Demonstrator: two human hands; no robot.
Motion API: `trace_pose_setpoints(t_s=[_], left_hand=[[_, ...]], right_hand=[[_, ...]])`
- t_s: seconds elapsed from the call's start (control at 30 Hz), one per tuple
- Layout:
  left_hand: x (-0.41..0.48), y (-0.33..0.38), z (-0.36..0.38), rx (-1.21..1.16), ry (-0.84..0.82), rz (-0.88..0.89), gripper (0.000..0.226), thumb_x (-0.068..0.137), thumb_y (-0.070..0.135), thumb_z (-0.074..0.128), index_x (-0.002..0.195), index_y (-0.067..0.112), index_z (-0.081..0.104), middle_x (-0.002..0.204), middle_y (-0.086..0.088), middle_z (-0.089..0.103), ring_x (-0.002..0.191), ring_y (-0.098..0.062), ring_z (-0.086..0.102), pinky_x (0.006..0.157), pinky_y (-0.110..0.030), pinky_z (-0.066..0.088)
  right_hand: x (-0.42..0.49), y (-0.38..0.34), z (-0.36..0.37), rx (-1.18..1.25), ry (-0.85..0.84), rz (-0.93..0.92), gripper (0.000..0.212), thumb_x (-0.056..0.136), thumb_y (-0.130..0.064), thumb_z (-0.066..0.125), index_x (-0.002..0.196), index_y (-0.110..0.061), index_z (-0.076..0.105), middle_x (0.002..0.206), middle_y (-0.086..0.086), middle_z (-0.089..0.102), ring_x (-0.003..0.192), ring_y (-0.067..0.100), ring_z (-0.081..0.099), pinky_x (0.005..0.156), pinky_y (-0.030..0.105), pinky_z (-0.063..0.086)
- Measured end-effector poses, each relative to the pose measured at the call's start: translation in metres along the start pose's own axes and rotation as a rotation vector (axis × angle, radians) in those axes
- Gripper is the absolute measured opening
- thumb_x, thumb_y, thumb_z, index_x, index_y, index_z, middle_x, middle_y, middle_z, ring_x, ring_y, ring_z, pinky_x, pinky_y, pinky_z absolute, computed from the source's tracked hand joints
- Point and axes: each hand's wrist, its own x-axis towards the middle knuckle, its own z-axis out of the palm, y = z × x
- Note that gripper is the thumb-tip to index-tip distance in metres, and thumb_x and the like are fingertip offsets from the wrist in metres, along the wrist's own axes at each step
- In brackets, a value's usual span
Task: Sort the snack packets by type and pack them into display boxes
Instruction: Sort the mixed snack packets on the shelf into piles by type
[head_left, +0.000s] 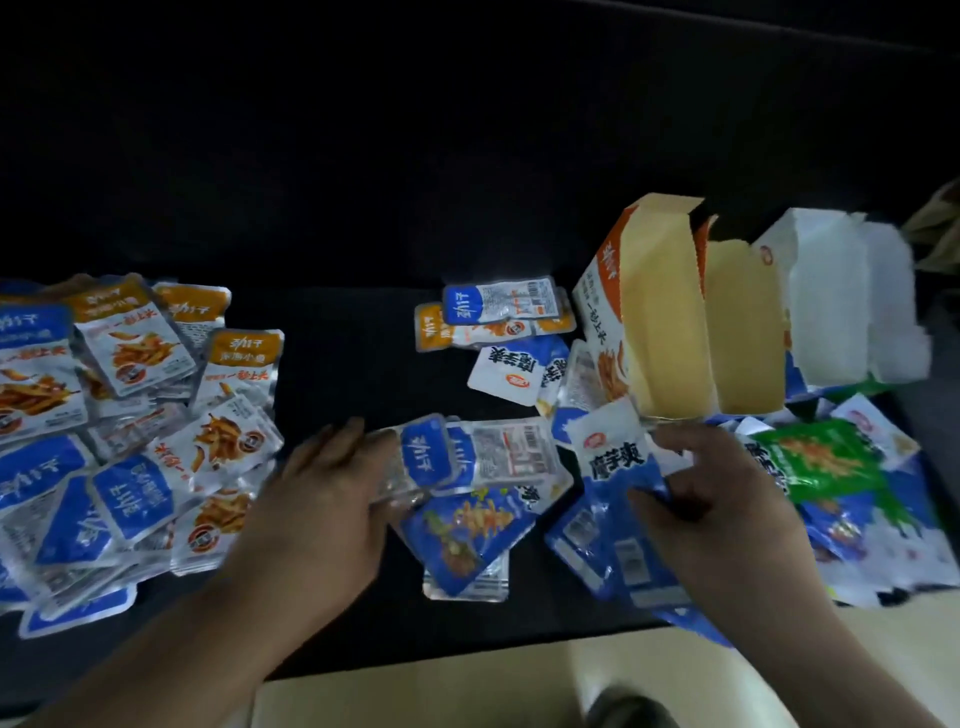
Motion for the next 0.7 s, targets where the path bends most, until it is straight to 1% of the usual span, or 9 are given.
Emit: trace_pose_setpoints(t_s=[0.07,0.13,0.2,0.27,0.37,0.43,0.5,0.6,0.7], left_hand=[[0.005,-0.003,0.003,0.042,-0.028,0.004,0.08,0.062,0.009,0.092,0.137,0.02,0.064,0.134,-0.013,0.068,0.11,-0.043,0.067,0.085,-0.052,0.06],[0.009,-0.003,-0.004,0.049,-0.014,0.022,0.079,0.062,0.014,0.094,0.135,0.021,0.065,0.122,-0.009,0.072,0.1,-0.038,0.068,0.078,-0.046,0.061],[0.013,-0.001,-0.017,-0.031,0.048,0.008,0.073,0.068,0.025,0.093,0.136,0.024,0.064,0.116,-0.006,0.072,0.097,-0.034,0.067,0.076,-0.042,0.058],[0.017,0.004,-0.028,-0.068,0.148,-0.028,0.07,0.072,0.03,0.092,0.135,0.019,0.065,0.119,-0.009,0.07,0.102,-0.036,0.066,0.079,-0.043,0.056],[0.024,0.03,-0.028,-0.068,0.199,0.107,0.069,0.073,0.033,0.091,0.135,0.016,0.065,0.126,-0.005,0.068,0.108,-0.032,0.063,0.085,-0.04,0.051],[0.03,0.045,-0.016,-0.111,0.106,0.232,0.069,0.078,0.034,0.087,0.141,0.021,0.061,0.135,0.002,0.065,0.117,-0.025,0.061,0.093,-0.036,0.048],[0.037,0.051,-0.003,-0.147,0.029,0.284,0.068,0.085,0.035,0.081,0.147,0.024,0.055,0.143,0.004,0.061,0.126,-0.023,0.056,0.102,-0.039,0.047],[0.049,0.049,0.003,-0.087,-0.002,0.254,0.075,0.086,0.05,0.075,0.153,0.031,0.047,0.146,0.01,0.055,0.126,-0.019,0.05,0.102,-0.039,0.041],[0.055,0.047,0.001,-0.056,-0.036,0.244,0.081,0.079,0.064,0.073,0.15,0.039,0.043,0.135,0.012,0.053,0.123,-0.016,0.046,0.099,-0.038,0.033]], right_hand=[[0.003,0.016,-0.004,-0.164,0.047,-0.018,0.028,0.086,-0.014,0.073,0.097,-0.036,0.058,0.061,-0.003,0.062,0.057,0.012,0.058,0.052,0.034,0.048],[0.006,0.032,-0.002,-0.309,0.119,-0.131,0.024,0.086,-0.011,0.072,0.087,-0.033,0.063,0.079,-0.005,0.064,0.071,0.024,0.062,0.054,0.034,0.05],[0.007,0.042,-0.001,-0.467,0.197,-0.222,0.015,0.082,-0.011,0.075,0.091,-0.023,0.074,0.108,0.006,0.067,0.099,0.038,0.064,0.067,0.045,0.056],[0.004,0.04,0.003,-0.512,0.233,-0.317,0.022,0.081,-0.017,0.077,0.103,-0.016,0.077,0.126,0.014,0.065,0.115,0.044,0.059,0.08,0.055,0.057],[-0.011,0.023,0.019,-0.372,0.07,-0.453,0.027,0.088,-0.035,0.066,0.11,-0.023,0.076,0.129,0.004,0.064,0.118,0.028,0.061,0.071,0.043,0.061],[-0.02,0.022,0.036,-0.371,-0.088,-0.455,0.023,0.089,-0.045,0.063,0.105,-0.033,0.073,0.132,-0.008,0.061,0.12,0.019,0.06,0.063,0.038,0.061],[-0.023,0.03,0.047,-0.408,-0.121,-0.405,0.013,0.085,-0.042,0.071,0.097,-0.035,0.072,0.135,-0.01,0.059,0.125,0.018,0.06,0.061,0.038,0.061],[-0.02,0.042,0.043,-0.464,-0.079,-0.324,0.012,0.088,-0.037,0.07,0.096,-0.031,0.075,0.141,-0.008,0.06,0.132,0.018,0.058,0.072,0.04,0.06],[-0.02,0.046,0.039,-0.45,-0.075,-0.349,0.016,0.085,-0.033,0.073,0.099,-0.025,0.076,0.141,-0.001,0.061,0.134,0.025,0.057,0.086,0.043,0.059]])
